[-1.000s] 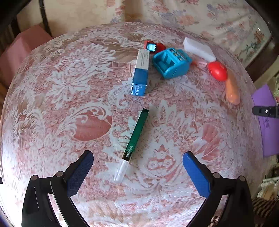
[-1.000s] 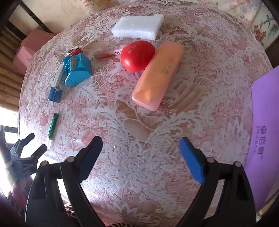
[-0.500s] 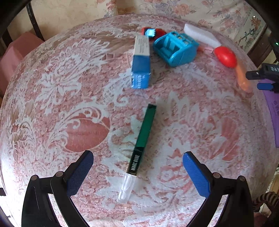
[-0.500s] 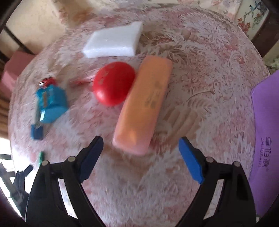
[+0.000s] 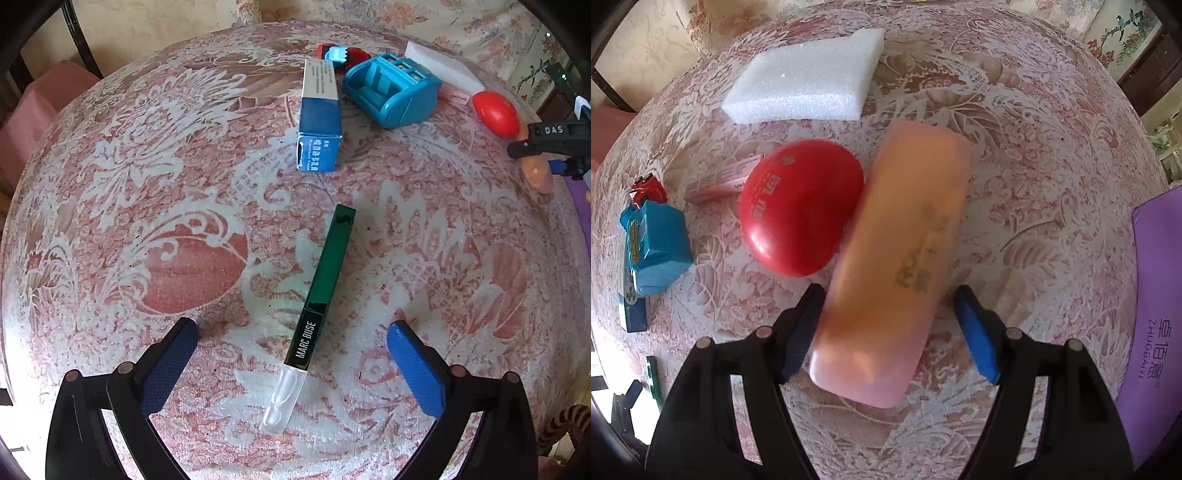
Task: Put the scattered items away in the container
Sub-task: 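Grasp the green Marc Buse tube with the left tool while the right tool grasps the orange soap box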
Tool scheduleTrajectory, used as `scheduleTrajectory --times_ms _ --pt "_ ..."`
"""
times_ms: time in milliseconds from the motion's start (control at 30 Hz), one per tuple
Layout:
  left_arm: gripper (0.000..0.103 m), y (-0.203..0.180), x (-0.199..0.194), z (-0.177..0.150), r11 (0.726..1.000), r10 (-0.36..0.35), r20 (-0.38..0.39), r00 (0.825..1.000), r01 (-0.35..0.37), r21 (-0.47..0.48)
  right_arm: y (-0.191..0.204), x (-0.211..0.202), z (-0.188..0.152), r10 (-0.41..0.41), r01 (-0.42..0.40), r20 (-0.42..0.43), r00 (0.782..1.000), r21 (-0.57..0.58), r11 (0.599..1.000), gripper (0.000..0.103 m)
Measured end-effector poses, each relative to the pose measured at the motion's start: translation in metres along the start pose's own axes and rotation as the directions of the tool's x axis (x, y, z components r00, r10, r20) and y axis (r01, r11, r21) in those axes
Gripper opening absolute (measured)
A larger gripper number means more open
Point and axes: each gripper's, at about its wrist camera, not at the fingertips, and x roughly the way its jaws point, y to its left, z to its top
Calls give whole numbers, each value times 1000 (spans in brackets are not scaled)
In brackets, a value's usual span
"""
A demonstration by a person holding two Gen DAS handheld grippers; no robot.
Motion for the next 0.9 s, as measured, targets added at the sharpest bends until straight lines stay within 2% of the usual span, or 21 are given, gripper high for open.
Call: scheduleTrajectory --times_ms 67,167,200,300,433,600,667,700,733,767,800,833,900 --pt "103 -1 0 0 1000 8 -1 1000 -8 -4 0 1 2 -2 2 -9 1000 -5 1000 80" --pt "103 -1 0 2 1000 13 -4 1000 -13 -27 -6 10 7 0 2 -77 997 19 1000 102" --pt "103 -1 0 3 999 15 -8 1000 -15 -33 -9 12 8 9 -5 -94 995 36 999 103" --pt "103 -2 -1 4 999 17 -4 1000 -17 -36 -8 12 12 5 -2 -98 995 29 1000 103" --pt "92 -5 -4 7 1000 15 13 1000 -15 -23 -8 10 15 3 -1 -77 997 25 1000 103" --pt "91 -6 -5 7 1000 13 10 1000 -13 -13 -6 6 15 1 -1 -15 1000 -1 1000 102" --pt "90 -5 -6 6 1000 11 10 1000 -11 -13 -5 4 16 6 -6 6 1000 -15 1000 98" --pt "88 -5 -7 6 1000 10 8 1000 -10 -14 -3 1 17 9 -9 14 1000 -30 1000 92" --pt "79 -6 -9 5 1000 8 9 1000 -8 -12 0 -1 18 13 -12 21 1000 -45 999 88" --pt "61 -7 -12 5 1000 4 17 1000 -4 -2 2 -4 19 18 -16 29 999 -59 998 75" --pt "50 -8 -15 6 1000 0 26 1000 -1 8 6 -6 21 19 -17 35 999 -76 997 65" --pt "34 -10 -18 7 1000 -6 26 1000 6 15 8 -7 24 19 -17 27 999 -84 996 64" --pt "33 -10 -19 10 1000 -10 15 1000 10 15 7 -7 27 23 -21 23 999 -70 997 64"
